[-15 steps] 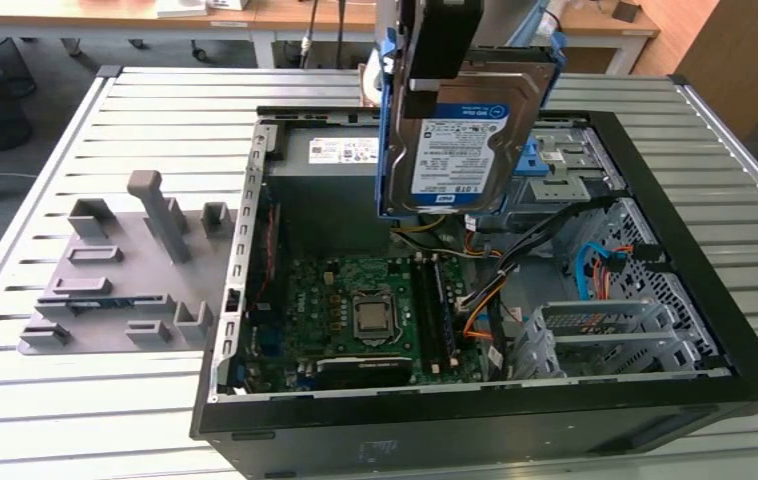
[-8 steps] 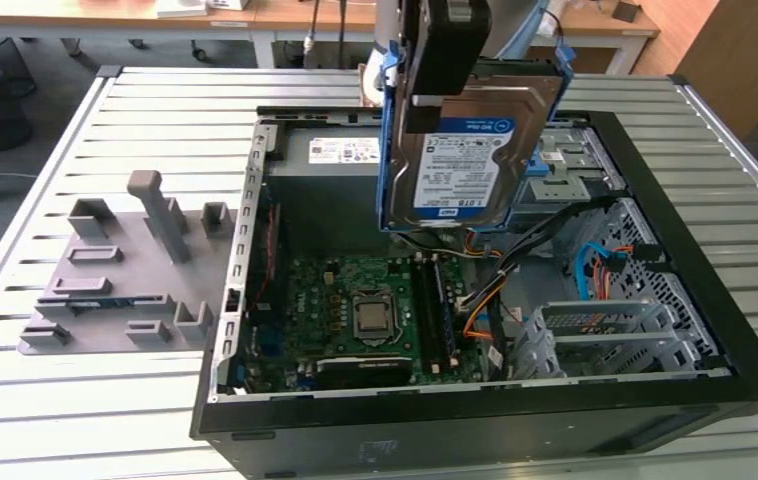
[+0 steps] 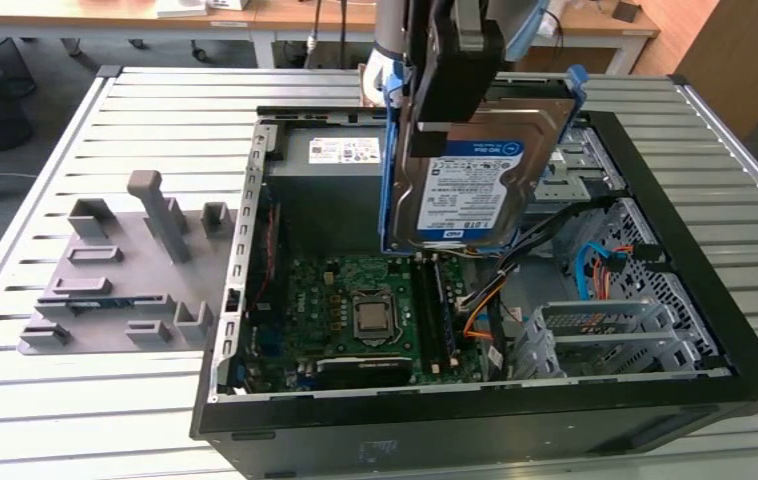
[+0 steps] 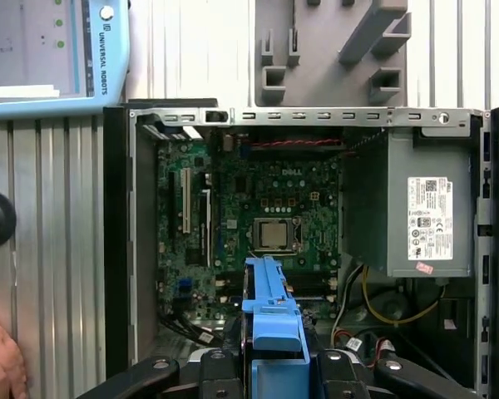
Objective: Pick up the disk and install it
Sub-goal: 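Insert the disk into the insertion slot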
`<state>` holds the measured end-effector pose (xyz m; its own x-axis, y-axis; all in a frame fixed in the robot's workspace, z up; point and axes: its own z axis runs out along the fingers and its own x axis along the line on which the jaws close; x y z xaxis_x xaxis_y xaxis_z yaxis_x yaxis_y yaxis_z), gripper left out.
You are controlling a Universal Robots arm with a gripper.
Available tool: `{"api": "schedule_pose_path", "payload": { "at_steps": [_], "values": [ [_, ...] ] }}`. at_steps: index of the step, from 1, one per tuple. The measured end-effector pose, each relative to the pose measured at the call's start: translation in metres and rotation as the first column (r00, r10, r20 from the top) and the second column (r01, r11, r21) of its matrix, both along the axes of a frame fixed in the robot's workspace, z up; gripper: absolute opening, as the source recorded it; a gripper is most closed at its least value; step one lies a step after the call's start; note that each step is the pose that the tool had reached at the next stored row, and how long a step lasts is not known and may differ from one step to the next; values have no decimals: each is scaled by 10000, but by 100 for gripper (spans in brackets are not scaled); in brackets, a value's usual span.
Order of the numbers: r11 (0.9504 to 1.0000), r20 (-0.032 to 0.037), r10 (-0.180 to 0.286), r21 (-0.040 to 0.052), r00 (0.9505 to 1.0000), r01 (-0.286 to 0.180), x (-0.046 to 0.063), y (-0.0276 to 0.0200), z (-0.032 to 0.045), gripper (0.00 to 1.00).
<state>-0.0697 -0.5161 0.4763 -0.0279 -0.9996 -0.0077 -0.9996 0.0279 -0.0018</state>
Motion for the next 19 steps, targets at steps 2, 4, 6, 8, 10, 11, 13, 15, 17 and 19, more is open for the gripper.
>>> {"api": "schedule_pose_path", "payload": {
  "at_steps": [2, 4, 6, 8, 10, 11, 13, 15, 17, 19],
  "values": [
    [10000, -8, -1, 0, 10000, 1, 31, -25, -4, 37],
    [10000, -23, 0, 1, 10000, 0, 87, -37, -7, 37],
    [10000, -33, 0, 1, 10000, 0, 132, -50, -14, 37],
    [10000, -40, 1, -3, 10000, -1, 163, -72, -22, 37],
    [10000, -39, -1, 0, 10000, 1, 171, -110, -31, 37],
    [10000, -39, -3, 0, 10000, 3, 171, -130, -35, 37],
    [10000, -39, -8, 0, 10000, 8, 172, -175, -43, 37],
    [10000, -39, -12, -2, 10000, 12, 173, -219, -49, 37],
    [10000, -38, -14, -7, 10000, 14, 179, -243, -55, 37],
    [10000, -40, -17, -20, 10000, 17, 203, -249, -57, 37]
  ]
}}
